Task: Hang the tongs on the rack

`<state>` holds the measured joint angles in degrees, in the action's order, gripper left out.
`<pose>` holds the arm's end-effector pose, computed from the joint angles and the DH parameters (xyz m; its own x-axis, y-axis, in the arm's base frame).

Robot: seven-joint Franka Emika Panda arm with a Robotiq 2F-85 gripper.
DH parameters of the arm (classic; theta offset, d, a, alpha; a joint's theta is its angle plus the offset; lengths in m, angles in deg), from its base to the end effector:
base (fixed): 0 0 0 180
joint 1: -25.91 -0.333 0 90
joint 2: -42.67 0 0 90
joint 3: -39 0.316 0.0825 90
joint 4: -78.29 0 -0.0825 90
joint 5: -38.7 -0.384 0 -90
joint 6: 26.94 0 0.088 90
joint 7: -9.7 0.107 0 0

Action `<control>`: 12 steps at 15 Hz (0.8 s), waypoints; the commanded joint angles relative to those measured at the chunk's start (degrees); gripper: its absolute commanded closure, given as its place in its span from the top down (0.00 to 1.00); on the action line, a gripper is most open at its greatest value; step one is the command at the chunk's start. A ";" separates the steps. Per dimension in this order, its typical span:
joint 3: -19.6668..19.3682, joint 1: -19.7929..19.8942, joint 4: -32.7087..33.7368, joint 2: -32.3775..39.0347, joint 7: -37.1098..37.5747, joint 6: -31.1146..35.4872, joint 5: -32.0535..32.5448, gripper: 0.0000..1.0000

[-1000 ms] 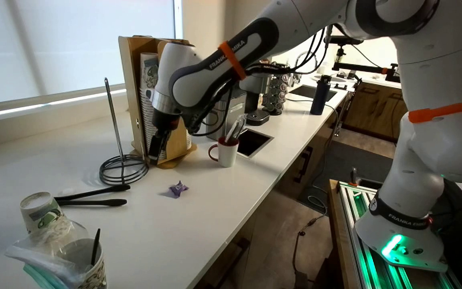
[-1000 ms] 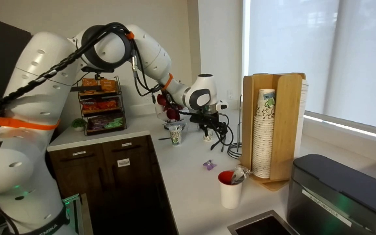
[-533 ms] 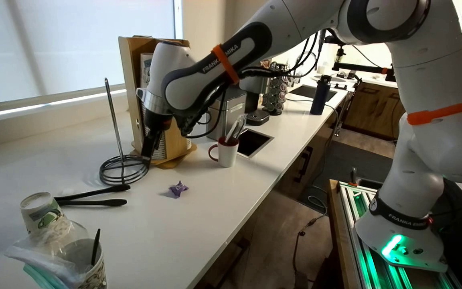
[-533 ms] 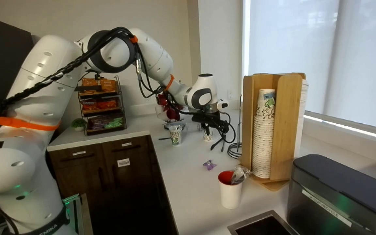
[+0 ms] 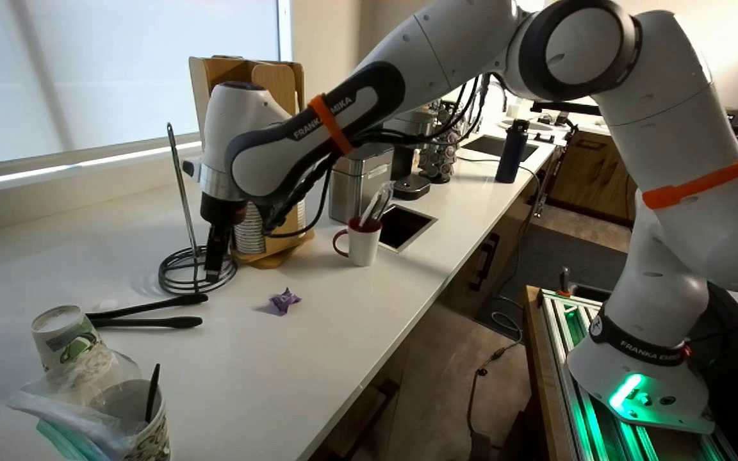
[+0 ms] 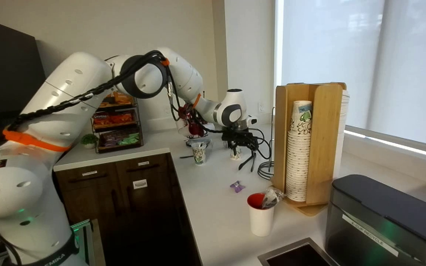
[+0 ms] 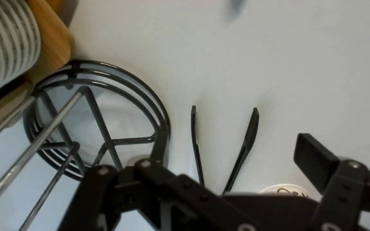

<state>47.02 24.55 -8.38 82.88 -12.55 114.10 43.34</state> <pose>0.7285 0.1010 0.2782 0.8149 0.5263 0.2427 0.5259 -0.8475 0.0722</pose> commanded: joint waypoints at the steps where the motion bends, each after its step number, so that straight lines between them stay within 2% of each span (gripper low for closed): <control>1: -0.76 -2.36 14.30 10.66 -1.45 -6.83 2.34 1.00; 7: -3.37 -7.84 31.56 20.63 2.39 -12.01 5.16 1.00; 8: -1.97 -6.05 23.44 16.15 0.73 -8.52 3.89 1.00; 11: -2.03 -6.47 24.84 16.87 0.89 -8.82 3.90 1.00; 12: -2.76 -6.79 25.00 17.47 3.23 -7.79 3.82 1.00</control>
<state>44.89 18.27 16.13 99.58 -11.79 105.51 47.12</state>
